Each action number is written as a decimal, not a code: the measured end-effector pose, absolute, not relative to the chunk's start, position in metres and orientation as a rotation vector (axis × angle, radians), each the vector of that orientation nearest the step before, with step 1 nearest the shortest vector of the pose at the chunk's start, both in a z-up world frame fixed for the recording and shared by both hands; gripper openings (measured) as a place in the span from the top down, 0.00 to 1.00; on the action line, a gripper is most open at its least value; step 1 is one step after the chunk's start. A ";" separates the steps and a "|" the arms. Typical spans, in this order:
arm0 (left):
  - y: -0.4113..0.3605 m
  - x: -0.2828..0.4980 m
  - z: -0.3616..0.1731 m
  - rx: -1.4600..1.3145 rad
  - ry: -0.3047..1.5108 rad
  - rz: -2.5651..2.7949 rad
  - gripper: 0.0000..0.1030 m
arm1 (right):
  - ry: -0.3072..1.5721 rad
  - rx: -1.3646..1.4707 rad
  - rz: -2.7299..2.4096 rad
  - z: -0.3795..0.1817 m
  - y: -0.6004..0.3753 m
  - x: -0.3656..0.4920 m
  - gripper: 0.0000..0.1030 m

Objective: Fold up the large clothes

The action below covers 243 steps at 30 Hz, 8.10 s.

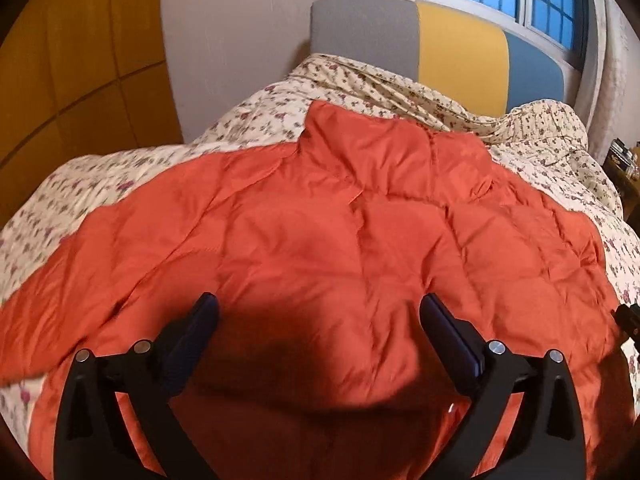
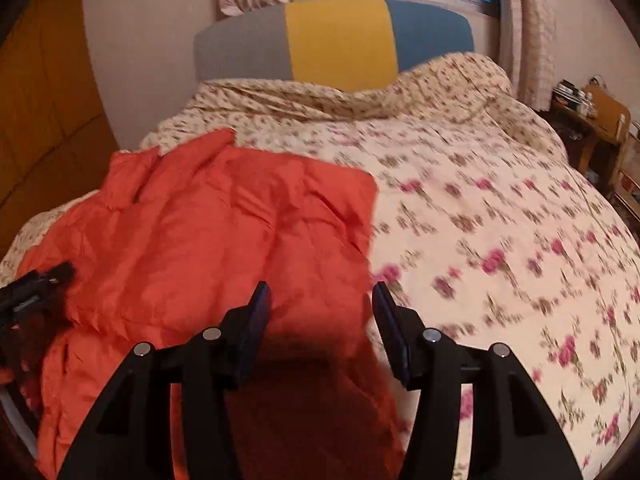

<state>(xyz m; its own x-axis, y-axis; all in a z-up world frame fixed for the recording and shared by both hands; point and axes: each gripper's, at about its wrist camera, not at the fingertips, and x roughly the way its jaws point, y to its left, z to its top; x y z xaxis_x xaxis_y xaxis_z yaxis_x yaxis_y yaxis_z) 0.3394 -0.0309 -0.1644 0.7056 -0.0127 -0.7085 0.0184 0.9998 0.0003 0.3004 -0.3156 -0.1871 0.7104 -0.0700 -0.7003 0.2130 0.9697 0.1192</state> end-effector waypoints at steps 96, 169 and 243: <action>0.180 0.222 -0.081 -0.318 0.392 0.449 0.87 | 0.833 0.028 -0.292 -0.207 -0.297 0.314 0.21; 0.096 0.286 -0.152 -0.215 0.710 0.190 0.35 | 0.635 0.045 -0.211 -0.161 -0.284 0.288 0.17; 0.028 0.409 -0.184 -0.031 0.766 -0.064 0.33 | 0.758 0.065 0.130 -0.190 -0.142 0.419 0.61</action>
<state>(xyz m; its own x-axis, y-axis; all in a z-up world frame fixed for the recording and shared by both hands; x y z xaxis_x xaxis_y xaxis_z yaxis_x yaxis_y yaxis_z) 0.4090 0.0281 -0.1841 0.7187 -0.0695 -0.6918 0.0467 0.9976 -0.0516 0.4187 -0.1425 -0.1903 0.7183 0.1414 -0.6812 -0.0942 0.9899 0.1062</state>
